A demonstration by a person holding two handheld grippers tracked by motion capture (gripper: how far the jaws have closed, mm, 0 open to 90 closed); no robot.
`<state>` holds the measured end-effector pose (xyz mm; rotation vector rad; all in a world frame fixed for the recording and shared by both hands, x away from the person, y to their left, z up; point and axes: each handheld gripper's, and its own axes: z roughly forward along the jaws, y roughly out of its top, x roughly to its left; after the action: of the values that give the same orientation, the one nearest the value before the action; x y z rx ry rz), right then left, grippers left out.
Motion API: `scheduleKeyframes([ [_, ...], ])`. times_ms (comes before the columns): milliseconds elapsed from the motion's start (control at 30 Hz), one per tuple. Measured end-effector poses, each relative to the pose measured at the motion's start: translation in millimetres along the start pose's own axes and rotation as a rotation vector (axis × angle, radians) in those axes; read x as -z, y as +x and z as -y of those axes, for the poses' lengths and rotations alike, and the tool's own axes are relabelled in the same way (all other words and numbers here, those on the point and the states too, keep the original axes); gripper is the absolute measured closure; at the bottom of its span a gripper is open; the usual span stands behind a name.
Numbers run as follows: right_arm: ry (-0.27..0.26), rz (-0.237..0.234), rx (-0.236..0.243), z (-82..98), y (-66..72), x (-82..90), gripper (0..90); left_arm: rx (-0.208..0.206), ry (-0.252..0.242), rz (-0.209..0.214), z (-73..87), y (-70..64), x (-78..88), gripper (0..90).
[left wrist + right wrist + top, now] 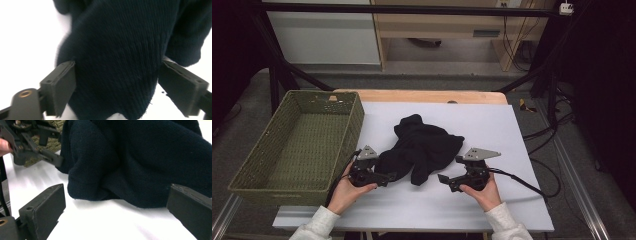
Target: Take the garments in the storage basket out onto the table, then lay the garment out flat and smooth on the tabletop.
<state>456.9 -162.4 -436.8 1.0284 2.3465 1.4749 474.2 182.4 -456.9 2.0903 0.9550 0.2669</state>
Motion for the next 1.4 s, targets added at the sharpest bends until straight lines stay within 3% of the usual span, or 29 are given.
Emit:
scheduleKeyframes([
  [233, 0.006, 0.001, 0.007, -4.6, 6.8, -10.4, 4.4, 0.028, 0.012, -0.008, 3.4, 4.6, -2.0, 29.6],
  [533, 0.026, 0.005, 0.021, -11.8, 19.3, -27.4, 8.2, 0.018, 0.058, -0.022, 2.7, 1.3, -1.6, 59.2],
  [733, 0.02, 0.008, -0.006, -13.7, 21.9, -35.3, 16.1, -0.008, 0.076, -0.038, 2.0, -1.2, -2.1, 63.0],
  [867, 0.041, 0.003, 0.022, -14.5, 26.8, -39.8, 19.2, 0.029, 0.095, -0.032, 1.4, -1.2, -0.8, 68.9],
  [1000, 0.05, 0.002, 0.045, -17.4, 33.9, -46.6, 25.8, 0.034, 0.1, -0.042, 0.5, -2.7, 1.8, 78.1],
  [1100, 0.06, 0.025, 0.082, -18.6, 39.0, -51.3, 39.7, 0.035, 0.098, -0.041, -1.9, -5.2, 6.7, 81.6],
  [1167, 0.044, 0.027, 0.072, -18.1, 40.6, -51.7, 49.8, 0.037, 0.098, -0.024, -2.9, -8.7, 7.6, 81.9],
  [1333, 0.053, 0.026, 0.093, -17.4, 42.0, -47.6, 79.3, -0.014, 0.087, 0.003, -7.0, -27.8, 8.6, 81.8],
  [1400, 0.063, 0.03, 0.094, -17.6, 42.2, -45.0, 85.3, -0.034, 0.092, 0.014, -7.5, -34.3, 7.7, 81.4],
])
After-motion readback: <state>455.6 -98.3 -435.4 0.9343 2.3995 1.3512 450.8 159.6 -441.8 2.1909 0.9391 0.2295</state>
